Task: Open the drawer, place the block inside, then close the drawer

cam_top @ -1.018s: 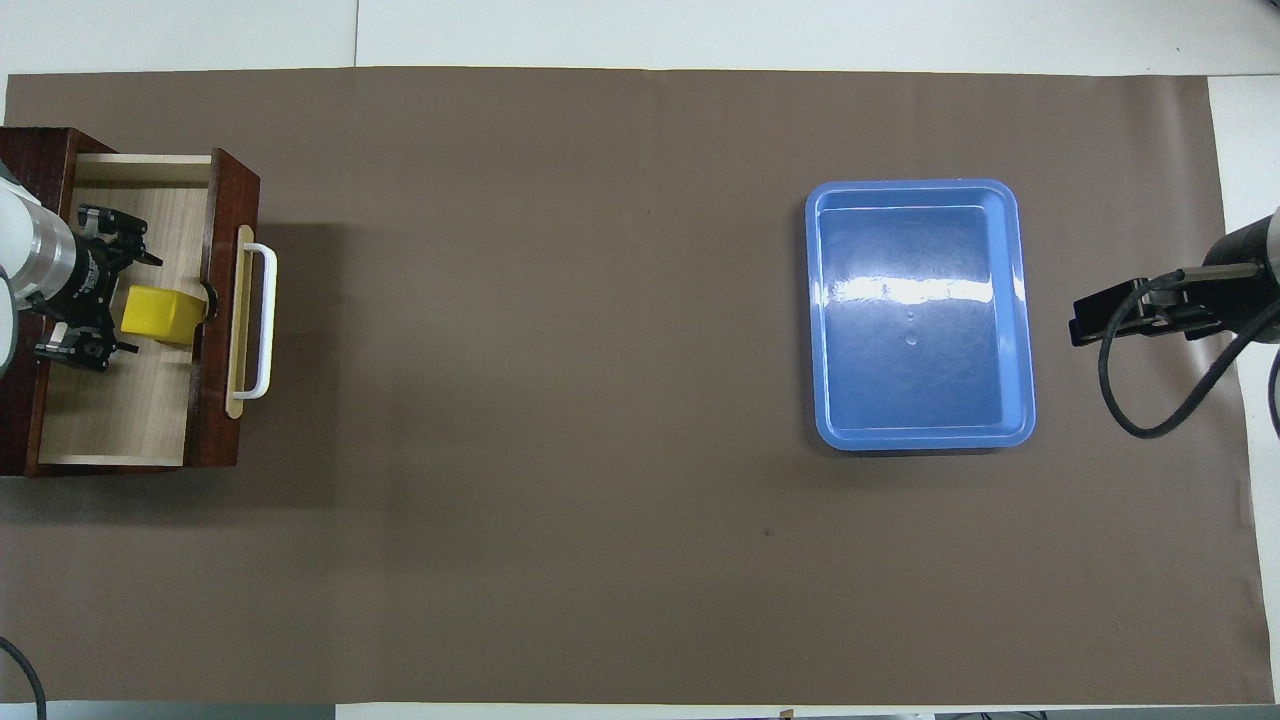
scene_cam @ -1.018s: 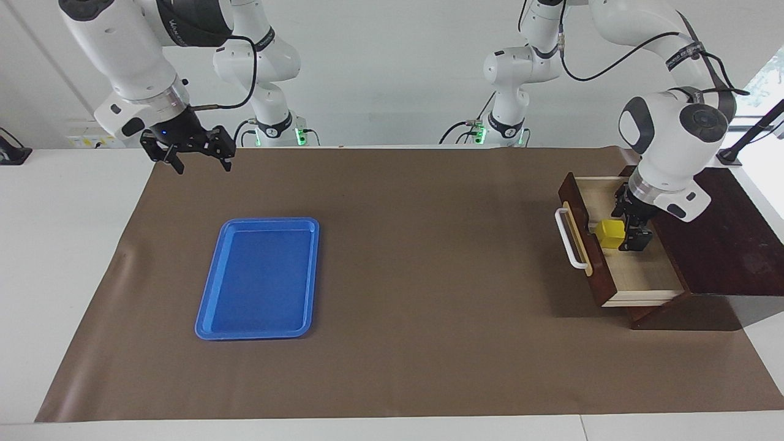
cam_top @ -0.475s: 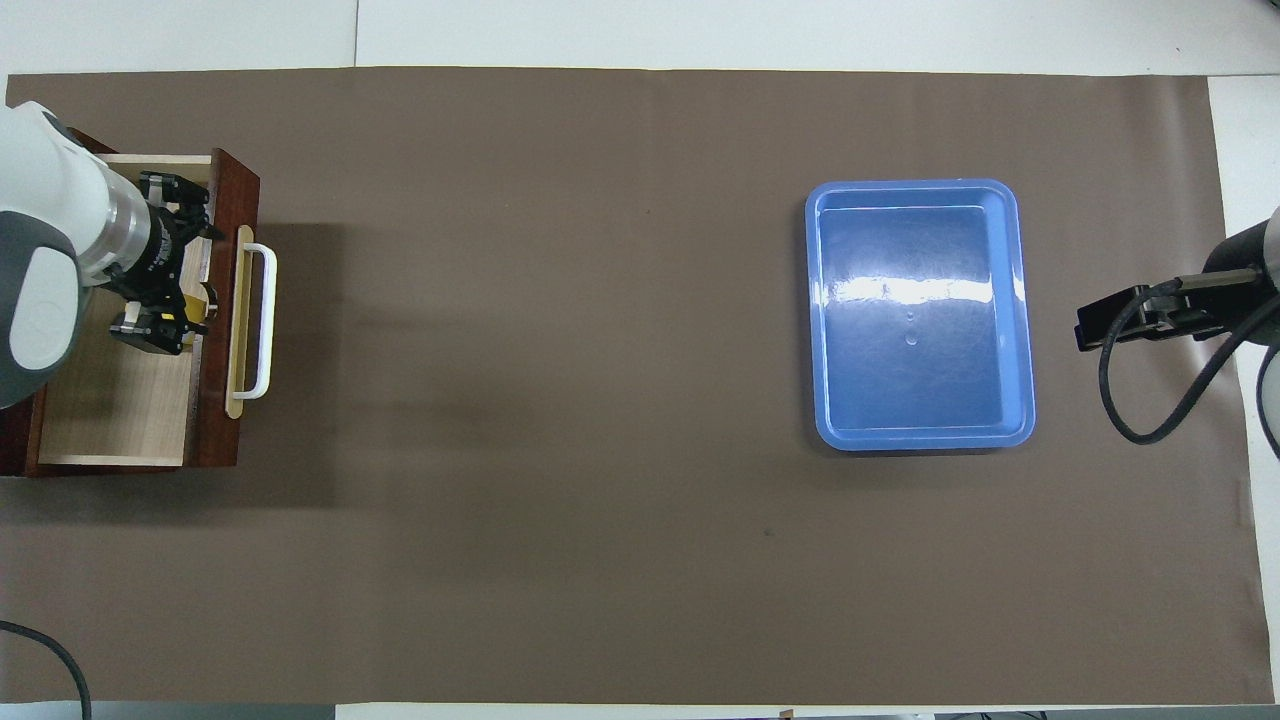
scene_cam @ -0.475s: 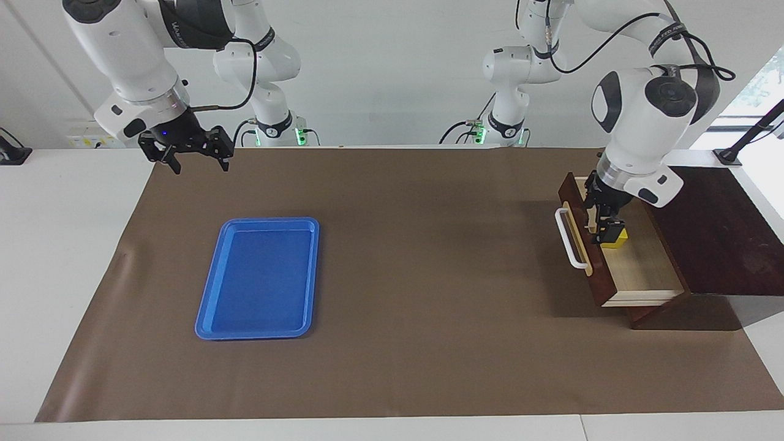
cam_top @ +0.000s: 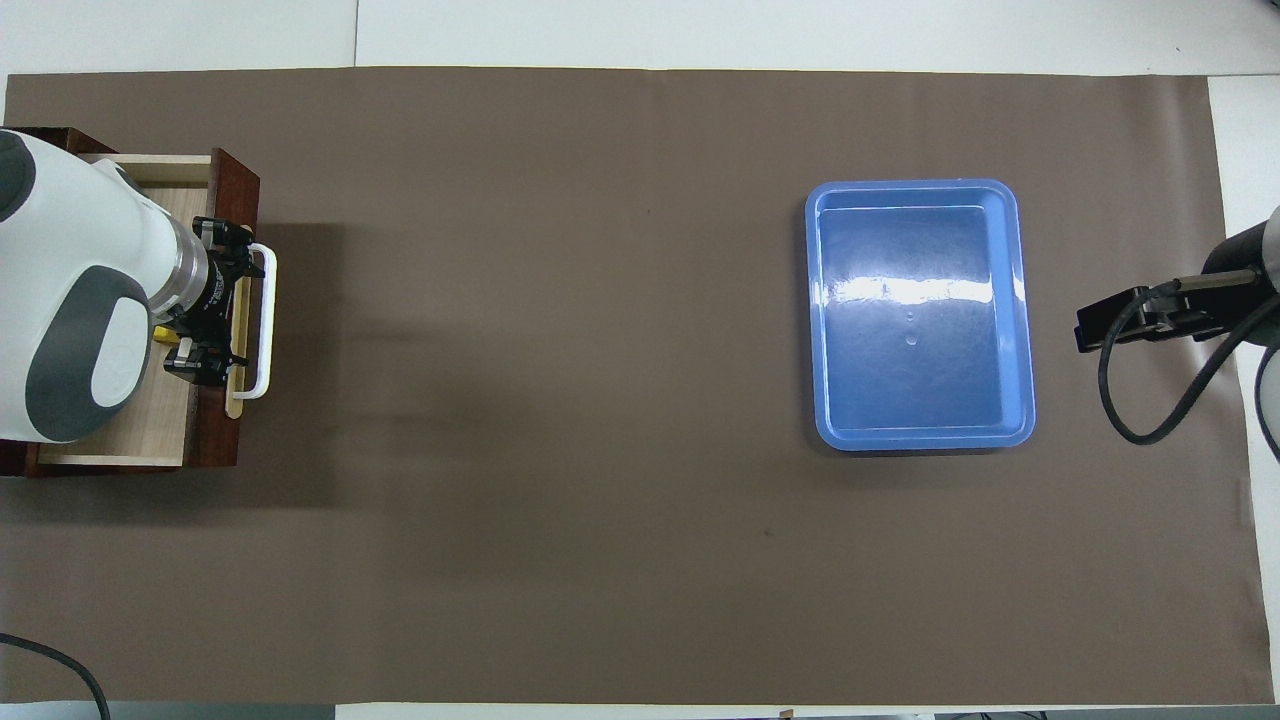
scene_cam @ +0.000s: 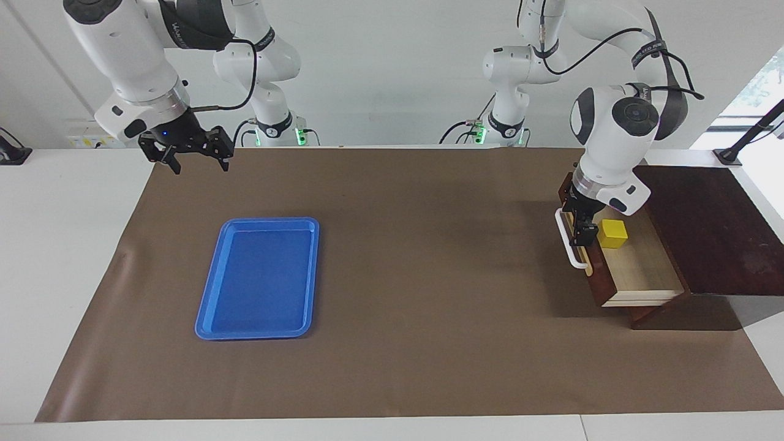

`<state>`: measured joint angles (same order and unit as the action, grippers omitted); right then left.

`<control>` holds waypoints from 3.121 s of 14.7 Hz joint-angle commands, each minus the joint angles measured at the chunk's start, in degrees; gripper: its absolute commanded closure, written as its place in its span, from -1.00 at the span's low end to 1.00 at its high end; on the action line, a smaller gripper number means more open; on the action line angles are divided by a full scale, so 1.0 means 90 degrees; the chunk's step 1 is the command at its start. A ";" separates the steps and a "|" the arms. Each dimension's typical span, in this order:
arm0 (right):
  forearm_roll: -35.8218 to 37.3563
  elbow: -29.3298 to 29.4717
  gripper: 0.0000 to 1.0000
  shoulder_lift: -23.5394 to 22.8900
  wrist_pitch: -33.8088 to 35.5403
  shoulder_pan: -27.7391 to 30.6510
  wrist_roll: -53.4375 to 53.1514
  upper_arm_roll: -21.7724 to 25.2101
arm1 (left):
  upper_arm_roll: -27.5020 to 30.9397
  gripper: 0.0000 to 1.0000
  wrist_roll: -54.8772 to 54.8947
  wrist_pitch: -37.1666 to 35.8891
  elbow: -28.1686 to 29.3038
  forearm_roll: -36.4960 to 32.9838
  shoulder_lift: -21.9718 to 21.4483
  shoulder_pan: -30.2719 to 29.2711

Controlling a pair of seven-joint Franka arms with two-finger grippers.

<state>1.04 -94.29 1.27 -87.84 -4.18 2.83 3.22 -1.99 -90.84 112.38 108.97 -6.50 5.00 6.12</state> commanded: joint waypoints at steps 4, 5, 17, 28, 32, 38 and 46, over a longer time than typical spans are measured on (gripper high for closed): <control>0.0089 -0.0080 -1.00 0.0093 0.0112 0.0093 0.0115 -0.0025 | 0.0017 -1.00 0.0717 0.0491 0.0255 -0.0039 -0.0184 -0.0522; 0.0089 -0.0080 -1.00 0.0093 0.0112 0.0093 0.0115 -0.0025 | 0.0017 -1.00 0.0757 0.0589 0.0236 -0.0039 -0.0165 -0.0639; 0.0089 -0.0080 -1.00 0.0093 0.0112 0.0093 0.0115 -0.0025 | 0.0017 -1.00 0.1636 0.0990 0.0285 -0.0039 -0.0145 -0.1773; 0.0079 -0.0080 -1.00 0.0103 0.0112 0.0093 0.0115 -0.0025 | -0.0071 -1.00 0.3214 -0.0707 -0.0418 -0.0020 -0.0574 -0.1131; 0.0089 -0.0080 -1.00 0.0103 0.0112 0.0084 0.0115 -0.0025 | -0.0091 -1.00 0.6317 -0.1965 -0.1071 0.0029 -0.0682 -0.0934; 0.0089 -0.0080 -1.00 0.0093 0.0112 0.0084 0.0115 -0.0025 | -0.0101 -1.00 0.8003 -0.2574 -0.1219 0.0731 -0.0702 -0.0807; 0.0089 -0.0080 -1.00 0.0093 0.0112 0.0093 0.0115 -0.0025 | -0.0179 -1.00 0.9009 -0.3140 -0.1638 0.0860 -0.0448 -0.0661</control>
<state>1.05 -94.29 1.28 -87.54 -4.08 2.83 3.41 -3.93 -10.53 86.77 96.72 0.61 -0.07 -1.38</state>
